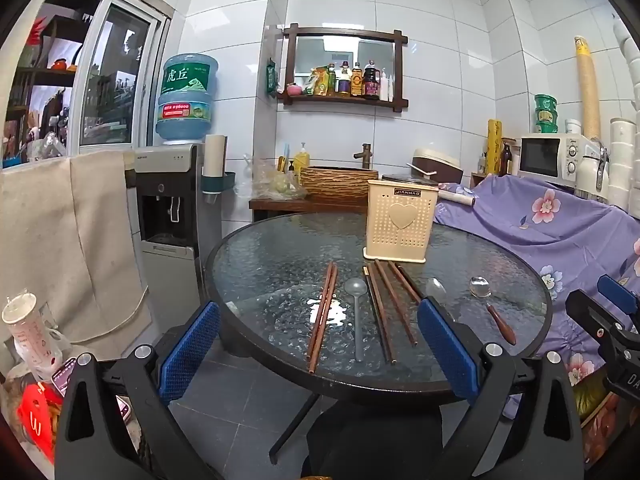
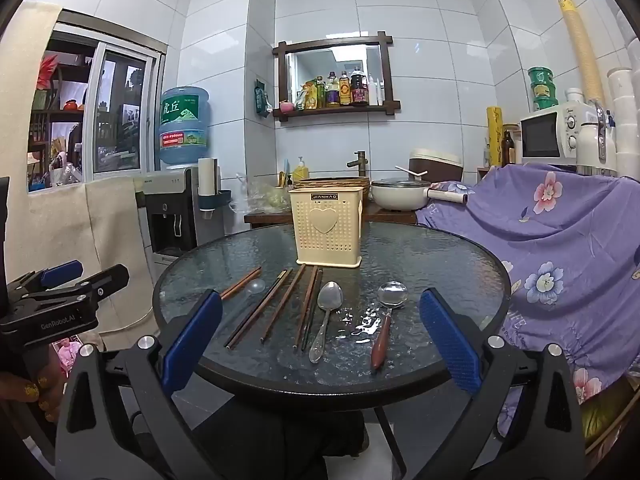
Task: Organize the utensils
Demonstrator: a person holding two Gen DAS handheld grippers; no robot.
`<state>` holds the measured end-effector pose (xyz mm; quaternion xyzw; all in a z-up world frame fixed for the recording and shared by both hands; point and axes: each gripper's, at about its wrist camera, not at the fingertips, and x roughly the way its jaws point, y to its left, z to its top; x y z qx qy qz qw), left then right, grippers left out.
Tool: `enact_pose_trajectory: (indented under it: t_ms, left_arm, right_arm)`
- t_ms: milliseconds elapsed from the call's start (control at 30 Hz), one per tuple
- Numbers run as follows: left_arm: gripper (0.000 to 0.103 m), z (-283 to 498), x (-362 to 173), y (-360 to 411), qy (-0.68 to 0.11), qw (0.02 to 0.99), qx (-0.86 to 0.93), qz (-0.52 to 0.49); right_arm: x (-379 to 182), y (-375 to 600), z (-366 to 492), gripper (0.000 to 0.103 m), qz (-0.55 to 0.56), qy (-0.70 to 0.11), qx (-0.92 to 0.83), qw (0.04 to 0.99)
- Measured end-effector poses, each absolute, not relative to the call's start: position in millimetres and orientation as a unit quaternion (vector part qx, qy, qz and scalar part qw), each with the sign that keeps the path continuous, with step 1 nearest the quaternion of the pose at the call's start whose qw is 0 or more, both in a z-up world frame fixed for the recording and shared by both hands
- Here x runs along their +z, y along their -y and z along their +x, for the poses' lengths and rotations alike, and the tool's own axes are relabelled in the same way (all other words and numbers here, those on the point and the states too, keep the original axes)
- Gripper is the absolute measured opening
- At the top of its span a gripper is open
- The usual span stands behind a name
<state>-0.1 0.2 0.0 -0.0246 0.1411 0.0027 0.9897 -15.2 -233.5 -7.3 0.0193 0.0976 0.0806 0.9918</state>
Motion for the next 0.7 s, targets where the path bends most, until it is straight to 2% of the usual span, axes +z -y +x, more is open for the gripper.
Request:
enact_pose_trajectory:
  t_ms: [700]
  left_arm:
    - [0.097, 1.5, -4.9, 3.1, -0.143, 0.99, 0.003, -0.01]
  right_arm:
    - [-8.9, 236.0, -13.4, 0.097, 0.023, -0.101, 0.082, 0.991]
